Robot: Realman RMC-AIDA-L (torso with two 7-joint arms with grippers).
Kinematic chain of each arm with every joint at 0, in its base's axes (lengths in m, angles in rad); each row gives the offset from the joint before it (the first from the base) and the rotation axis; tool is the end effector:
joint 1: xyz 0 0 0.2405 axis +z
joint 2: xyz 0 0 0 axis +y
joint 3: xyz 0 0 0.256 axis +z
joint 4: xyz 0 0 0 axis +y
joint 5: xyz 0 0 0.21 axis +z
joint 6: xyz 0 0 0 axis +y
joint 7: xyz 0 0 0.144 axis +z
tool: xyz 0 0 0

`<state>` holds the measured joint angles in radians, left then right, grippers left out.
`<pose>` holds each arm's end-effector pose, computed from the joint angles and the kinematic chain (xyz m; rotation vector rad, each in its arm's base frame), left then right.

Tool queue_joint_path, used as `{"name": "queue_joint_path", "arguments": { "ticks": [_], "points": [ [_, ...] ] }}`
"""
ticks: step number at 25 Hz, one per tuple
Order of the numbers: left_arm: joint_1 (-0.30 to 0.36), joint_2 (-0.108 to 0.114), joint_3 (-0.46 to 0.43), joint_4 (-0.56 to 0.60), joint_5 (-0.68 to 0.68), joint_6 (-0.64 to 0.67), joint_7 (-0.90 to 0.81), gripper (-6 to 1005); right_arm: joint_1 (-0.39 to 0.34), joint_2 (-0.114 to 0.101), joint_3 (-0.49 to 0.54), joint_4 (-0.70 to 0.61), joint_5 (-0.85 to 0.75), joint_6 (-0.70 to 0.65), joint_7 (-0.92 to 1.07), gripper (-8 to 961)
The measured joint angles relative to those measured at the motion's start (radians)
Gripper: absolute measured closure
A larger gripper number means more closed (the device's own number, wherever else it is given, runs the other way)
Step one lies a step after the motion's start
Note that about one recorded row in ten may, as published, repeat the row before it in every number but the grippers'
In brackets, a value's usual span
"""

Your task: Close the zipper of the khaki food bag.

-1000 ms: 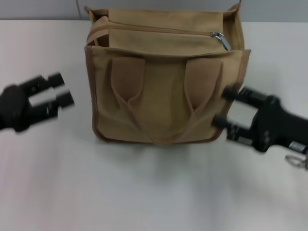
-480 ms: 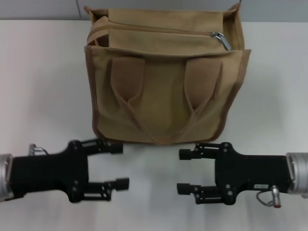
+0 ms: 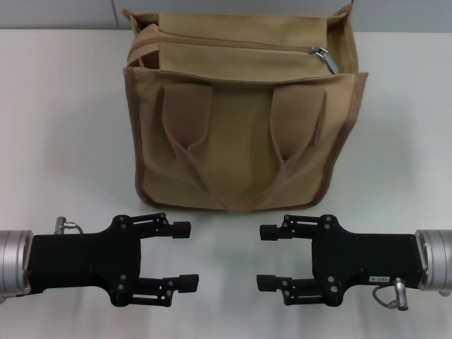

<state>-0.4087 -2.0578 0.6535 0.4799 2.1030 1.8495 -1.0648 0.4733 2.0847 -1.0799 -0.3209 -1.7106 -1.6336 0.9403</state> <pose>-0.2893 0.2393 -0.0178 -2.9470 -0.4830 -0.9124 0.2570 0.2509 -0.0733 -2.9614 0.3519 0.9560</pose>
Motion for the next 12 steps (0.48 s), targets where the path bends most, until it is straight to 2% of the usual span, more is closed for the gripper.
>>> {"name": "queue_joint_path", "arguments": {
  "ticks": [12],
  "points": [
    [-0.001, -0.001, 0.0, 0.0, 0.002, 0.001, -0.003, 181, 0.001, 0.0, 0.0, 0.007, -0.001, 0.002, 0.0, 230]
  ]
}}
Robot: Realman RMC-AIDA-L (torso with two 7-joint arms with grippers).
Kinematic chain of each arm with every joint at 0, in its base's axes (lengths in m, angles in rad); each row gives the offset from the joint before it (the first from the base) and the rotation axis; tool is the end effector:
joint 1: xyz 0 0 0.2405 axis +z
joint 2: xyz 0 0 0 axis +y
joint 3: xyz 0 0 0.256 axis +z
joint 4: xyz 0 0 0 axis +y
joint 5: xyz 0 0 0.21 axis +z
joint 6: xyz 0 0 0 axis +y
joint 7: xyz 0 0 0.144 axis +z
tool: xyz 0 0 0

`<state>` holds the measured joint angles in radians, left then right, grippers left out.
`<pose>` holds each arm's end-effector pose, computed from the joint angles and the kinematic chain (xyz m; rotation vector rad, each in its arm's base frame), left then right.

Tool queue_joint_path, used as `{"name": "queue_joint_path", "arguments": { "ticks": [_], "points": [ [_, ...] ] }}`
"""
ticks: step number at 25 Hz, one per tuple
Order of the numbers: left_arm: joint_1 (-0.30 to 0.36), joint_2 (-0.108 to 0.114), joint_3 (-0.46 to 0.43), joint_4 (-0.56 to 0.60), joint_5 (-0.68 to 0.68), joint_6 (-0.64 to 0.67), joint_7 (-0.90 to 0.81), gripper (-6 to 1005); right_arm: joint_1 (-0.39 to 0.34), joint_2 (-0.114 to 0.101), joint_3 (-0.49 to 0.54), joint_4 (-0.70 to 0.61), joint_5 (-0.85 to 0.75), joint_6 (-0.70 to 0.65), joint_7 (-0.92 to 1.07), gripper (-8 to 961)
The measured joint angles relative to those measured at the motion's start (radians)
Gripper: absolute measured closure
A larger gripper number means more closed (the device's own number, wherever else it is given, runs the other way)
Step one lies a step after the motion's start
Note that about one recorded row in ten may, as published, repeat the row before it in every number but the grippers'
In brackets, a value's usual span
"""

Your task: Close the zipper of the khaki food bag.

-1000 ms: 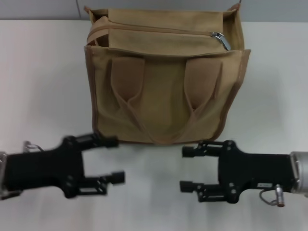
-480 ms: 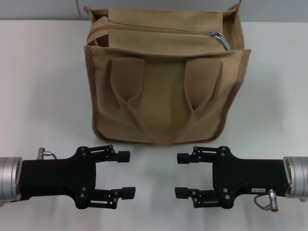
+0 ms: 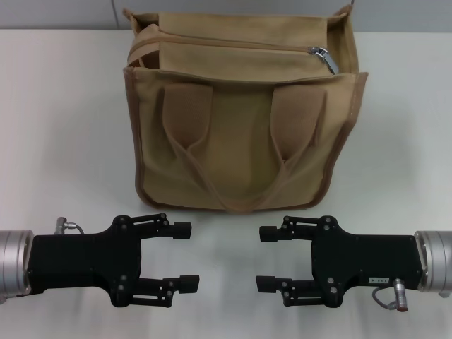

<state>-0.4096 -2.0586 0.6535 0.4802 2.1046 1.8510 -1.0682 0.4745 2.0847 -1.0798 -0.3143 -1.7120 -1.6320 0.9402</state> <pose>-0.2889 0.2393 -0.0181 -2.9498 -0.4868 -0.9139 0.2574 0.2502 -0.0741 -2.9633 0.3601 0.9550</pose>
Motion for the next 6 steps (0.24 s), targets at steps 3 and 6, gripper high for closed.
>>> {"name": "queue_joint_path", "arguments": {
  "ticks": [3, 6],
  "points": [
    [0.0, 0.0, 0.0, 0.0, 0.0, 0.001, 0.002, 181, 0.0, 0.0, 0.0, 0.0, 0.0, -0.001, 0.0, 230],
    [0.0, 0.0, 0.0, 0.0, 0.0, 0.002, 0.003, 181, 0.001, 0.0, 0.0, 0.0, 0.0, -0.002, 0.0, 230]
  ]
}}
